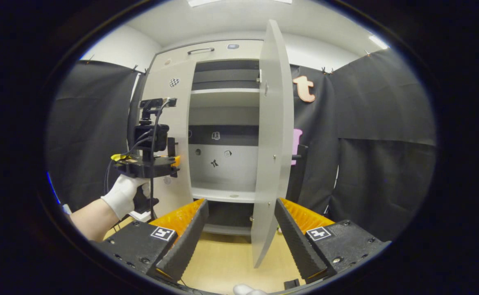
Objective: Open the right door of the double-door shoe cabinet with the right hand, and open the left door with the left hand.
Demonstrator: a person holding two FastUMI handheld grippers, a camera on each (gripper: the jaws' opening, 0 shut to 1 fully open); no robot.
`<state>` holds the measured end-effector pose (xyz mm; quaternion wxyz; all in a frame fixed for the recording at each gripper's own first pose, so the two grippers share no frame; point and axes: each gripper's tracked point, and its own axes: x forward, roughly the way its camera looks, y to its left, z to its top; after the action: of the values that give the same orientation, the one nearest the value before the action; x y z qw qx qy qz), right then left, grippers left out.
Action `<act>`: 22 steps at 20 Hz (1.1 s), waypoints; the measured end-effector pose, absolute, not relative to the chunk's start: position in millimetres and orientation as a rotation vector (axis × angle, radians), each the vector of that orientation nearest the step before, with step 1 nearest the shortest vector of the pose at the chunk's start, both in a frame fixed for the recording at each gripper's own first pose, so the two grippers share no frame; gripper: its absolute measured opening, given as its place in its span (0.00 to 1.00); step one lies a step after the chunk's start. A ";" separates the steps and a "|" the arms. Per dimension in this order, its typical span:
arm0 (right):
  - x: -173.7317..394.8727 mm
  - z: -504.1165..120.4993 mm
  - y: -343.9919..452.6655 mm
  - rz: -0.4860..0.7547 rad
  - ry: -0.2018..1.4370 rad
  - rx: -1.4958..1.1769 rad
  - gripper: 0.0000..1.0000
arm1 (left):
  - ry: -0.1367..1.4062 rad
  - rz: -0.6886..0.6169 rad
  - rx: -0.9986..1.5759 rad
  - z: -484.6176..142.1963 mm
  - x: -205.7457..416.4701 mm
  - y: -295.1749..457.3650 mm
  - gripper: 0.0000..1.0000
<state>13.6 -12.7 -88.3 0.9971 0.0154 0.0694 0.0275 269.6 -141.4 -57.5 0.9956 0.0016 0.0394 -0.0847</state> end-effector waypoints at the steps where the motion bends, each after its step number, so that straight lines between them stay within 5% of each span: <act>1: 10.1 -88.0 -10.3 0.058 0.136 0.035 0.99 | 0.079 -0.175 0.000 -56.5 265.7 -141.2 0.06; 22: -48.3 -85.1 72.3 0.210 0.122 0.049 0.99 | 0.077 -0.085 -0.001 -58.1 173.7 -47.5 0.05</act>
<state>-48.3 72.3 -85.1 0.9923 0.0243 0.0610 0.1046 173.7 -47.5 -58.1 0.9984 -0.0006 0.0386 -0.0425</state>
